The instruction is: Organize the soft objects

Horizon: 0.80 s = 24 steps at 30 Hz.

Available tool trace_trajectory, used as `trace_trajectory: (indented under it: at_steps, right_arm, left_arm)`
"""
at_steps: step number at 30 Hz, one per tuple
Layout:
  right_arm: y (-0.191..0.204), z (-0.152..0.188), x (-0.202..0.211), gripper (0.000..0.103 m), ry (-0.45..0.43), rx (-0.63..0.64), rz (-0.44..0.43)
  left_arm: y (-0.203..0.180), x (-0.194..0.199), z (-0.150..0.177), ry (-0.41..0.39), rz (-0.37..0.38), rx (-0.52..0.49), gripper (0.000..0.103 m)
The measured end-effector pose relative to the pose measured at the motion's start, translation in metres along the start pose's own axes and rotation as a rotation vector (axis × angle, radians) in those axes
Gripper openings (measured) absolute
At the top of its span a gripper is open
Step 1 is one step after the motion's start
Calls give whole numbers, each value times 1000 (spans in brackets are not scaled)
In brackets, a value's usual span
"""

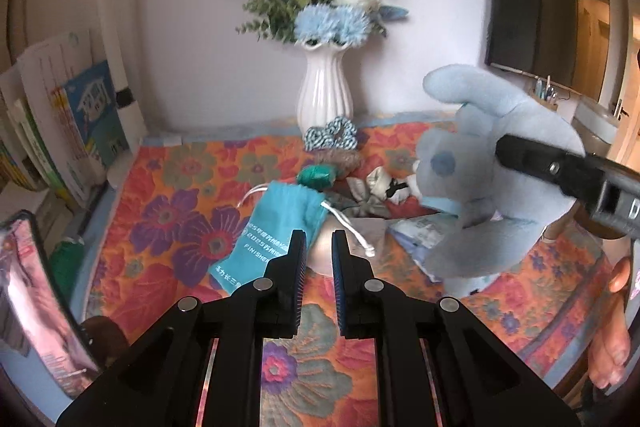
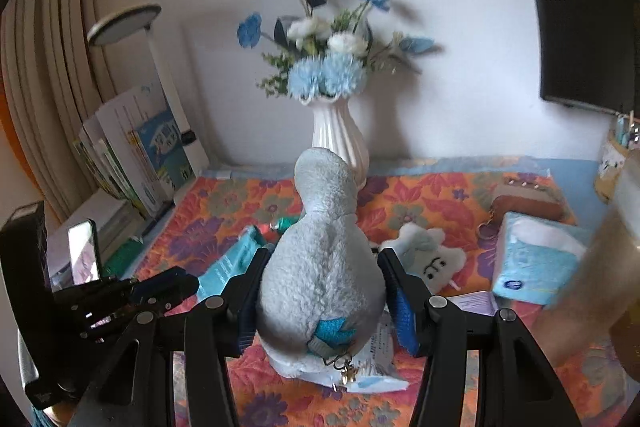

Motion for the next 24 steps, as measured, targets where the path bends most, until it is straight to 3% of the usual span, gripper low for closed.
trace_trajectory:
  at_steps: [10, 15, 18, 20, 21, 24]
  right_arm:
    - [-22, -1, 97, 53, -151, -41, 16]
    - [-49, 0, 152, 53, -247, -88, 36]
    - [-71, 5, 181, 53, -293, -124, 68]
    - [-89, 10, 195, 53, -299, -157, 86]
    - [-96, 14, 198, 53, -299, -170, 88]
    - [-119, 25, 203, 53, -297, -222, 88]
  left_arm:
    - [-27, 63, 1, -77, 81, -15, 9]
    - [-50, 101, -9, -127, 183, -48, 9]
    - [-52, 120, -17, -164, 194, -62, 13]
    - [-44, 117, -18, -139, 228, -53, 52]
    - [-33, 108, -15, -112, 211, -33, 102]
    - [0, 58, 6, -14, 64, 8, 99]
Point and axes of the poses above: each gripper's, at about its wrist camera, not at the fingertips, and x roughly against the way its jaws point, y to its left, z to its underside, the point moved 7 cm from there along -x, roughly the way its jaws point, and after that the axes turned 11 degrees about y, right-handed, at the moved point
